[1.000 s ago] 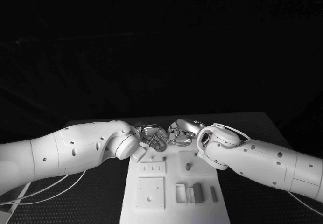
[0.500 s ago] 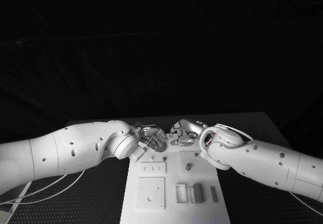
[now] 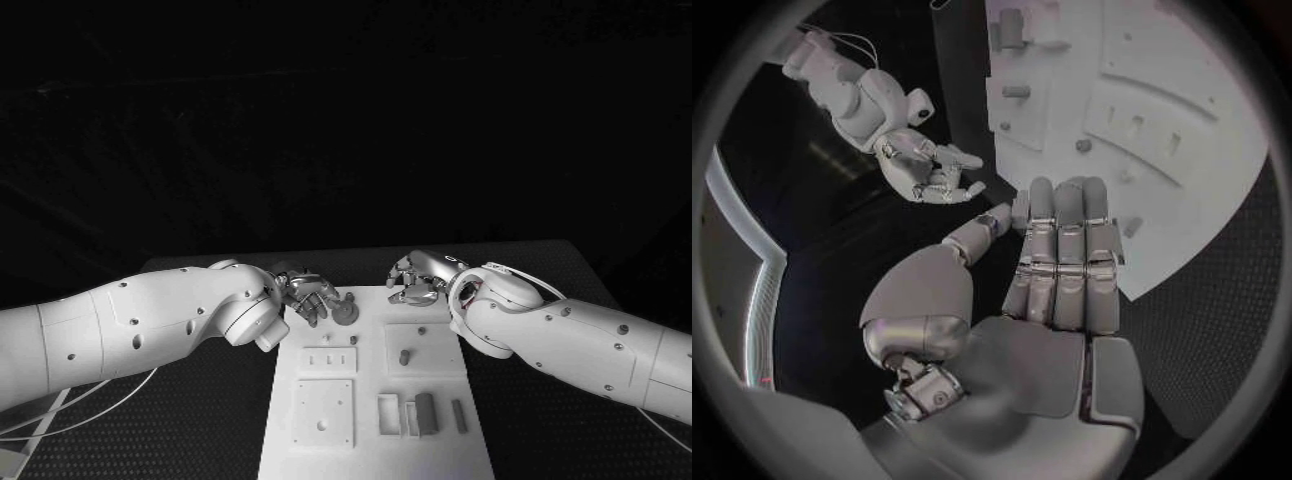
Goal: Assemble the parts on the task board
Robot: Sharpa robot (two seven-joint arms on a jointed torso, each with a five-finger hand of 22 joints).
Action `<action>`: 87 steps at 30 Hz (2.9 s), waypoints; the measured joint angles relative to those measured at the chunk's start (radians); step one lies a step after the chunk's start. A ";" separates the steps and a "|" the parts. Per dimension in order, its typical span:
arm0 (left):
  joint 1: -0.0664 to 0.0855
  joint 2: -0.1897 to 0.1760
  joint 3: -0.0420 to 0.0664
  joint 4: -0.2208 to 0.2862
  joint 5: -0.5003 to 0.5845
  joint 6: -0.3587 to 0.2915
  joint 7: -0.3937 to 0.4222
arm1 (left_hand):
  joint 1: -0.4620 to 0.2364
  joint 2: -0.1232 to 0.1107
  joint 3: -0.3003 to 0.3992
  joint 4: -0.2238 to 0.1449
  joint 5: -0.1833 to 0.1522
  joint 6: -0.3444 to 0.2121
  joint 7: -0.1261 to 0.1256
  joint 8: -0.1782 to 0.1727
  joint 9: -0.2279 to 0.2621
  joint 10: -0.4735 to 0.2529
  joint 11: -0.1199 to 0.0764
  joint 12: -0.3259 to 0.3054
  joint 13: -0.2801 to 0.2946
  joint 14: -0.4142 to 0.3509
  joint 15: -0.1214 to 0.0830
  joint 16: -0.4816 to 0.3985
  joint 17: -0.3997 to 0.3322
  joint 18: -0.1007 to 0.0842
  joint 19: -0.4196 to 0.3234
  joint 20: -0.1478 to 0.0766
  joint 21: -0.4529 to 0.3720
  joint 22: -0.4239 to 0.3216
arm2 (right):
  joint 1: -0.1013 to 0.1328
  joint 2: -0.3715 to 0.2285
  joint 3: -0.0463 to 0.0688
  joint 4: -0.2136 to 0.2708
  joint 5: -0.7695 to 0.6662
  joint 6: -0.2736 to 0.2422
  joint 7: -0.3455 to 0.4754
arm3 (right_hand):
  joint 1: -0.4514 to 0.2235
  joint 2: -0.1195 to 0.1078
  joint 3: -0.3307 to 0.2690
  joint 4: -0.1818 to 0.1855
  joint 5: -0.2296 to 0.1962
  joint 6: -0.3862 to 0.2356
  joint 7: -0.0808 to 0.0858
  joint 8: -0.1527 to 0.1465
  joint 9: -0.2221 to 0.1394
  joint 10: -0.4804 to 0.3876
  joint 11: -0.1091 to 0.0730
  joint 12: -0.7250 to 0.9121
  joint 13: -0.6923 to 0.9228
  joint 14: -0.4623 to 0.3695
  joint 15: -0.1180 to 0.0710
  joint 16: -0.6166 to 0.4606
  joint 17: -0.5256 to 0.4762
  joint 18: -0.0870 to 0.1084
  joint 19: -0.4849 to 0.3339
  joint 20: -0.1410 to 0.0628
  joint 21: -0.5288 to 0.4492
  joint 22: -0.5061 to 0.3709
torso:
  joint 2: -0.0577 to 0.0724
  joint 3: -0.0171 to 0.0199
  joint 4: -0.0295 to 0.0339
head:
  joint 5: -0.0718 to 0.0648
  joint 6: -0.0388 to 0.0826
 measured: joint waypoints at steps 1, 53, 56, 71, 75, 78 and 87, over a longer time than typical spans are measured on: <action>-0.002 -0.005 0.000 0.003 -0.014 -0.001 -0.001 | 0.002 -0.002 0.000 0.000 -0.007 0.000 0.000 0.000 0.000 -0.003 -0.003 0.012 0.009 -0.002 -0.002 0.013 0.001 0.000 0.003 -0.003 0.004 0.009 | -0.001 -0.003 0.000 0.000 0.001 0.000 0.001 | 0.000 0.000 0.002 -0.002 0.000 0.000 0.000 0.000 0.000 0.000 0.000 0.000 0.000 0.000 0.000 0.000 -0.001 0.000 0.000 0.000 0.000 0.000 | 0.000 -0.0001 -0.0001 | 0.000 0.000; -0.140 -0.012 0.000 0.067 -0.489 -0.023 -0.124 | 0.019 -0.009 -0.002 0.029 -0.053 0.004 -0.036 -0.031 0.000 0.015 -0.078 0.660 0.392 0.077 -0.095 0.669 -0.042 -0.001 0.261 -0.100 0.286 0.294 | -0.023 -0.055 0.001 0.044 0.045 -0.003 0.017 | 0.000 0.000 0.003 -0.003 0.000 0.000 0.000 0.000 0.000 0.004 0.000 0.000 -0.005 -0.003 -0.003 -0.004 -0.012 0.000 0.003 0.000 0.000 0.000 | 0.001 -0.0018 0.0017 | -0.008 -0.063; -0.143 -0.008 0.000 0.064 -0.508 -0.020 -0.128 | 0.019 -0.009 -0.002 0.029 -0.058 0.004 -0.036 -0.031 0.000 0.015 -0.078 0.664 0.390 0.081 -0.098 0.669 -0.044 -0.001 0.264 -0.104 0.286 0.294 | -0.023 -0.055 0.001 0.044 0.045 -0.003 0.017 | 0.000 0.000 0.003 -0.003 0.000 0.000 0.000 0.000 0.000 0.004 0.000 0.000 -0.005 -0.003 -0.003 -0.004 -0.012 0.000 0.003 0.000 0.000 0.000 | 0.001 -0.0018 0.0016 | -0.008 -0.064; -0.151 0.013 0.000 0.045 -0.579 -0.013 -0.156 | 0.008 -0.020 -0.002 0.038 -0.065 0.010 -0.041 -0.027 0.000 0.016 -0.083 0.664 0.375 0.088 -0.112 0.681 -0.055 -0.001 0.280 -0.113 0.286 0.298 | -0.025 -0.057 0.001 0.045 0.045 -0.003 0.017 | 0.000 0.000 0.003 -0.003 0.000 0.000 0.000 -0.004 0.000 0.004 0.000 0.000 -0.007 -0.003 -0.003 -0.004 -0.011 0.000 0.002 0.002 0.000 0.000 | 0.002 -0.0022 0.0005 | -0.011 -0.067; -0.151 0.019 0.000 0.040 -0.588 -0.008 -0.161 | 0.005 -0.022 -0.003 0.039 -0.069 0.013 -0.045 -0.027 0.000 0.016 -0.084 0.664 0.373 0.090 -0.113 0.681 -0.056 -0.001 0.280 -0.113 0.286 0.300 | -0.025 -0.056 0.001 0.045 0.045 -0.003 0.017 | 0.000 0.000 0.003 -0.003 0.000 0.000 0.000 -0.004 0.000 0.004 0.000 0.000 -0.007 -0.003 -0.003 -0.004 -0.013 0.000 0.002 0.002 0.000 0.000 | 0.002 -0.0025 0.0009 | -0.012 -0.067; -0.152 0.022 0.000 0.037 -0.592 -0.002 -0.165 | 0.004 -0.024 -0.006 0.041 -0.069 0.015 -0.046 -0.027 0.000 0.015 -0.084 0.664 0.370 0.094 -0.117 0.681 -0.059 -0.001 0.282 -0.114 0.286 0.301 | -0.025 -0.056 0.001 0.045 0.046 -0.003 0.017 | 0.000 0.000 0.003 -0.003 0.000 0.000 0.000 -0.004 0.000 0.004 0.000 0.000 -0.008 -0.003 -0.003 -0.004 -0.013 0.000 0.001 0.002 -0.004 0.000 | 0.002 -0.0032 0.0011 | -0.013 -0.068; -0.153 0.024 0.001 0.035 -0.598 0.018 -0.173 | 0.003 -0.033 -0.009 0.052 -0.103 0.024 -0.056 -0.031 0.000 0.019 -0.088 0.668 0.353 0.100 -0.129 0.694 -0.073 -0.001 0.290 -0.121 0.286 0.305 | -0.025 -0.056 0.001 0.045 0.046 -0.003 0.017 | 0.000 0.000 0.003 -0.003 0.000 0.000 0.000 -0.004 0.000 0.004 0.000 0.000 -0.008 -0.003 -0.003 -0.004 -0.013 0.000 0.001 0.002 -0.004 0.000 | 0.002 -0.0029 0.0011 | -0.014 -0.071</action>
